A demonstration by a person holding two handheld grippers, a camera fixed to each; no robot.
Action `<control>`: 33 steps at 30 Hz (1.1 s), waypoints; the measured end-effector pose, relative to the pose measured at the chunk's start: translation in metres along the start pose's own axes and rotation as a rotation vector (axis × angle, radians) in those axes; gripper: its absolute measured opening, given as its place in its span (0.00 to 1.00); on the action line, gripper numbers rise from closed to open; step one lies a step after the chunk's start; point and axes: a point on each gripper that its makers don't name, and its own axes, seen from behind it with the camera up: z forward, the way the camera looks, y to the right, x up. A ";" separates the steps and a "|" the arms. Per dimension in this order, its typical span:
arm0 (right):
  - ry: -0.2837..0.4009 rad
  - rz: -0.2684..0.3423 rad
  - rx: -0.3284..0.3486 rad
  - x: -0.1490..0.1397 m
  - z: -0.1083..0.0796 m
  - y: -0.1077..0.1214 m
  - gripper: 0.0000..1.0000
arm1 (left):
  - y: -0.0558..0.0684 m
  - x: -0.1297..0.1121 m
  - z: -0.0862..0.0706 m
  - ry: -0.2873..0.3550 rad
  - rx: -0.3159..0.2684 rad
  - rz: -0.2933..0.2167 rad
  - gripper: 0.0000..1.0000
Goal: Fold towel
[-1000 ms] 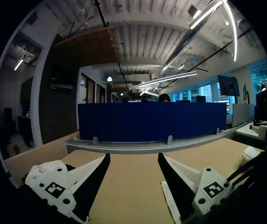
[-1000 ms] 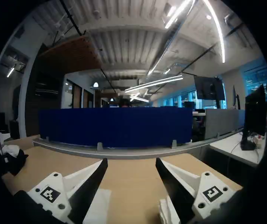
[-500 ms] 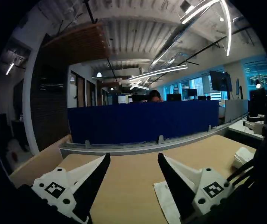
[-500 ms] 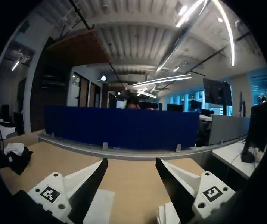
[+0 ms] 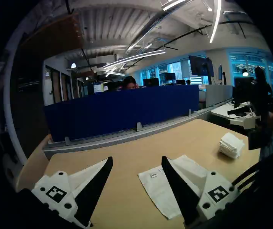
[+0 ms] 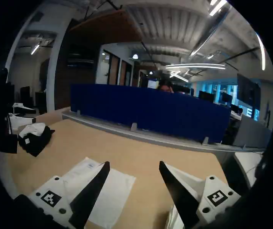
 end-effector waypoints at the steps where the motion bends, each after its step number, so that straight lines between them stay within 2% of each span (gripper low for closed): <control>1: -0.008 -0.006 0.009 -0.001 0.000 -0.002 1.00 | 0.001 -0.001 0.000 -0.005 -0.006 0.005 0.94; 11: -0.053 -0.038 0.058 -0.016 0.001 -0.018 1.00 | 0.009 -0.017 0.004 -0.046 -0.043 0.027 0.94; 23: -0.121 -0.055 0.084 -0.057 0.009 -0.029 1.00 | 0.022 -0.056 0.013 -0.101 -0.080 0.042 0.94; 33: -0.193 -0.078 0.113 -0.094 0.011 -0.040 1.00 | 0.038 -0.091 0.019 -0.158 -0.124 0.056 0.94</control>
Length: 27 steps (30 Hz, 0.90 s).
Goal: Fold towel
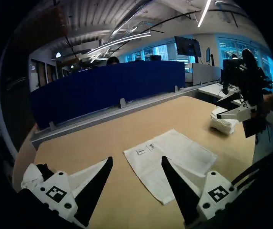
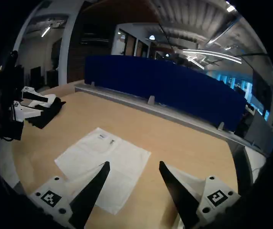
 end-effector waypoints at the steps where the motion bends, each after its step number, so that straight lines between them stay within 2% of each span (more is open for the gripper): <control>1: -0.009 -0.004 0.004 -0.004 0.001 -0.001 1.00 | 0.001 -0.003 0.001 -0.007 -0.005 0.003 0.94; 15: -0.095 -0.017 0.049 -0.043 0.009 -0.015 1.00 | 0.016 -0.037 0.013 -0.073 -0.064 0.028 0.94; 27: -0.165 -0.016 0.082 -0.083 0.021 -0.028 1.00 | 0.037 -0.078 0.024 -0.147 -0.118 0.046 0.94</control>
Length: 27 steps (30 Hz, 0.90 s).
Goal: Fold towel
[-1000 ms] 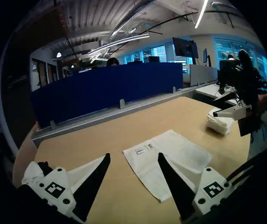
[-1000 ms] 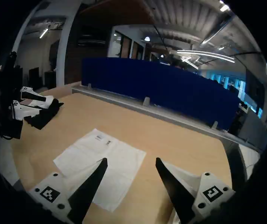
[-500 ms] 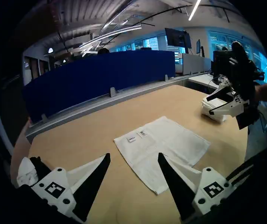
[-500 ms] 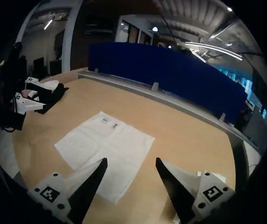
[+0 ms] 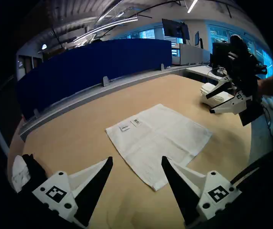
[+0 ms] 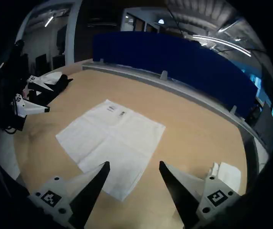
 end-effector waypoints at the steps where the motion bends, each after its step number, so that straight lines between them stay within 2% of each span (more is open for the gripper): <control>1: -0.007 -0.001 0.002 -0.004 0.002 -0.001 1.00 | 0.002 -0.003 0.001 -0.006 -0.005 0.001 0.94; 11: -0.055 0.005 0.019 -0.032 0.014 -0.006 1.00 | 0.015 -0.032 0.016 -0.061 -0.045 -0.014 0.94; 27: -0.129 0.004 0.044 -0.071 0.020 -0.017 1.00 | 0.033 -0.077 0.034 -0.155 -0.093 0.009 0.95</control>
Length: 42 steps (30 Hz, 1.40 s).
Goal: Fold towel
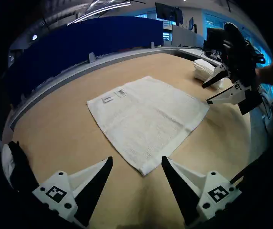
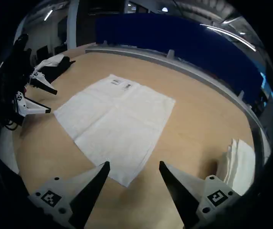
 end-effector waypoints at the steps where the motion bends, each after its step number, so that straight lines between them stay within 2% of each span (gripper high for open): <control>1: -0.004 0.001 0.002 -0.002 0.001 -0.001 1.00 | 0.001 -0.002 0.001 -0.005 -0.003 -0.001 0.95; 17: -0.038 0.013 0.029 -0.019 0.006 -0.006 1.00 | 0.013 -0.021 0.015 -0.077 -0.042 -0.016 0.94; 33: -0.062 -0.011 0.032 -0.028 0.013 -0.003 0.99 | 0.014 -0.026 0.019 -0.100 -0.047 -0.028 0.94; 42: -0.070 -0.001 0.043 -0.031 0.016 -0.003 0.88 | 0.013 -0.027 0.022 -0.108 -0.040 -0.023 0.91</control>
